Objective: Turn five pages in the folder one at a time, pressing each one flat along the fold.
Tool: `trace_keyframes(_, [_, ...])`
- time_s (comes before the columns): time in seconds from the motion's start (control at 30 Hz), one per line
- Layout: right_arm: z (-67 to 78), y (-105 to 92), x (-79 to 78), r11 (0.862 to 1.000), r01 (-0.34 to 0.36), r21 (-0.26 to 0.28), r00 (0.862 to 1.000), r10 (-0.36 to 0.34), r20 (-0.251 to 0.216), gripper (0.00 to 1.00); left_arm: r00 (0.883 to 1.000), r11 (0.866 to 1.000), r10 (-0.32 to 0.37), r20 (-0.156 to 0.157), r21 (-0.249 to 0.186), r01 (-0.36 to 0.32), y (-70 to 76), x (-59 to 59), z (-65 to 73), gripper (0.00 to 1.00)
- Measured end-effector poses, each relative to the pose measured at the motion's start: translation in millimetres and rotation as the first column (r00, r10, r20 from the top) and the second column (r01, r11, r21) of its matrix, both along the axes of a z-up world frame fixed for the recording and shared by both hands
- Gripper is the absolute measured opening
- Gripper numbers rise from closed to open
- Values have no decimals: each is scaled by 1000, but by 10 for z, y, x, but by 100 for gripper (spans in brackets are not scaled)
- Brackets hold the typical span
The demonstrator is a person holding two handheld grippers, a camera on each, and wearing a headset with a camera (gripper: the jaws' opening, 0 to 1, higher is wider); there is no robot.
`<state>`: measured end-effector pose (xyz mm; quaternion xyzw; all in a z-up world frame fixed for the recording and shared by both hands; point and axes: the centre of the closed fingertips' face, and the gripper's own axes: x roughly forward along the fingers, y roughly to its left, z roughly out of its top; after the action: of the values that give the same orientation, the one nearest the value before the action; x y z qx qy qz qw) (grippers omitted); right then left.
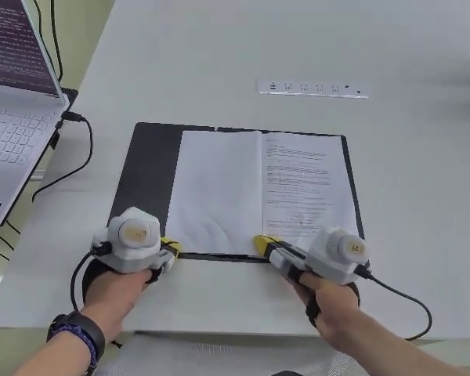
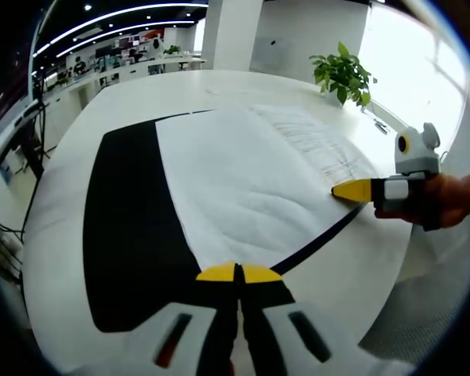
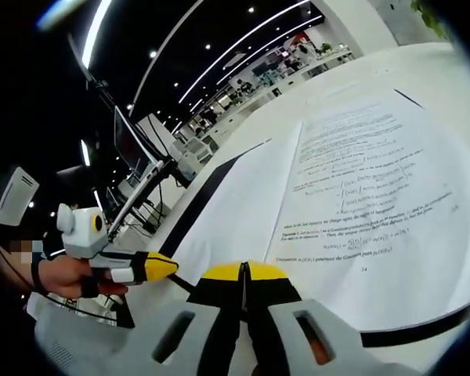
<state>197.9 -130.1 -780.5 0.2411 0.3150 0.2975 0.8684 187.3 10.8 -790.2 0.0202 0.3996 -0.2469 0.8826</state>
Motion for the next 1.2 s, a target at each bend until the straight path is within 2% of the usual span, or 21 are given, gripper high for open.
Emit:
trace_keyframes(0.73, [2, -10, -49, 1000, 5, -8, 1000, -6, -26, 0, 1000, 1000, -6, -16, 20, 6, -4, -8, 0, 0])
trace_keyframes(0.83, [-1, -18, -52, 1000, 9, -6, 999, -10, -33, 0, 999, 1000, 8, -32, 1, -8, 2, 0, 1, 0])
trace_keyframes(0.97, [6, -19, -70, 1000, 11, 3, 999, -11, -52, 0, 999, 1000, -2, -43, 11, 2, -11, -4, 6, 0])
trace_keyframes(1.03, [9, 1, -114, 1000, -12, 16, 997, 13, -72, 0, 997, 999, 22, -77, -41, -25, -22, -11, 10, 0])
trace_keyframes(1.07, [12, 9, -129, 1000, -25, 18, 997, 27, -73, 0, 996, 998, 19, -82, -52, -23, -21, -14, 12, 1])
trace_keyframes(1.1, [30, 8, -146, 999, -42, 6, 997, 42, -58, 1, 997, 998, 12, -79, -53, -17, -19, -19, 19, 3])
trace_keyframes(1.2, [58, 19, -193, 997, -74, 9, 996, 75, -56, 7, 997, 998, 10, -76, -63, -15, -39, -65, 61, 8])
